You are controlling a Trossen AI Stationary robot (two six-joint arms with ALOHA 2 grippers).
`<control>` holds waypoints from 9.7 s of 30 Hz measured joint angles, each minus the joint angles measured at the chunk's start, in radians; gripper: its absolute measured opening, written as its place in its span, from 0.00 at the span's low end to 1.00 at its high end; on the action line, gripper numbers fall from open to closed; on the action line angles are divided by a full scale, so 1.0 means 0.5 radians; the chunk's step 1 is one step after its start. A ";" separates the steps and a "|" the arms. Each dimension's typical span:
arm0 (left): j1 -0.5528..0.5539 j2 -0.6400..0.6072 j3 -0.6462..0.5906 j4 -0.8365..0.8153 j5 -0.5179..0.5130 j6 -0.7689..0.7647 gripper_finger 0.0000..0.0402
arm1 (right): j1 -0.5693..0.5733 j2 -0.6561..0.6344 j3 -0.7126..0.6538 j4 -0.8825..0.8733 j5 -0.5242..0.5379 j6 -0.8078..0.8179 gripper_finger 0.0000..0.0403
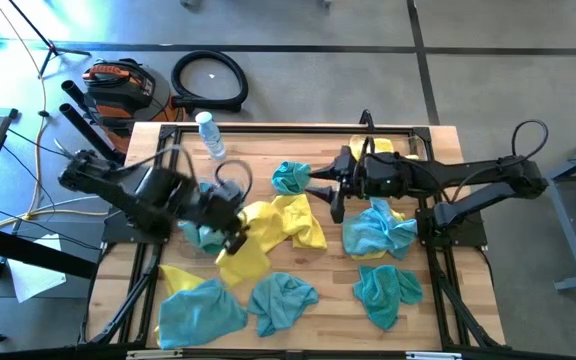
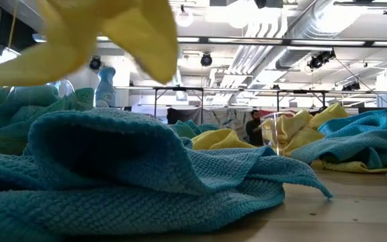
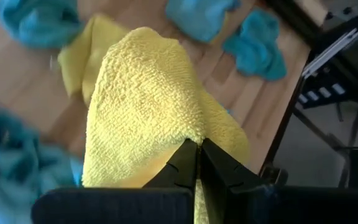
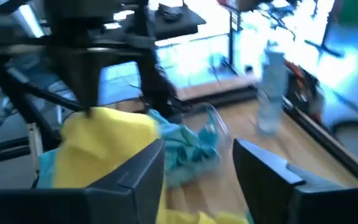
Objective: Sort microfiber towel by color & place in baskets
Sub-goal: Put the yellow microfiber cloth into the right transparent bin, then put the blue microfiber cloth into the left transparent bin
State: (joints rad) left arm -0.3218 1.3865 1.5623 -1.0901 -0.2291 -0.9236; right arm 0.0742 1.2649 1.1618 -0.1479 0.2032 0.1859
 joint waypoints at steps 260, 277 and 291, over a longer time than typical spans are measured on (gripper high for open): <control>0.087 -0.056 -0.481 1.011 0.142 1.286 0.22 | 0.911 -0.450 -0.404 -1.276 0.596 1.010 0.00; -0.311 0.641 -0.482 1.032 -0.093 0.797 0.22 | 1.102 -0.450 -0.404 -1.359 0.596 1.031 0.00; -0.324 1.155 -0.481 1.043 0.074 0.591 0.22 | 1.101 -0.449 -0.405 -1.382 0.597 1.027 0.00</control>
State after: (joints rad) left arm -0.4839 1.9639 1.3216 -0.5686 -0.1923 -0.6281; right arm 0.6247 1.0404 0.9592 -0.8387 0.5014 0.6994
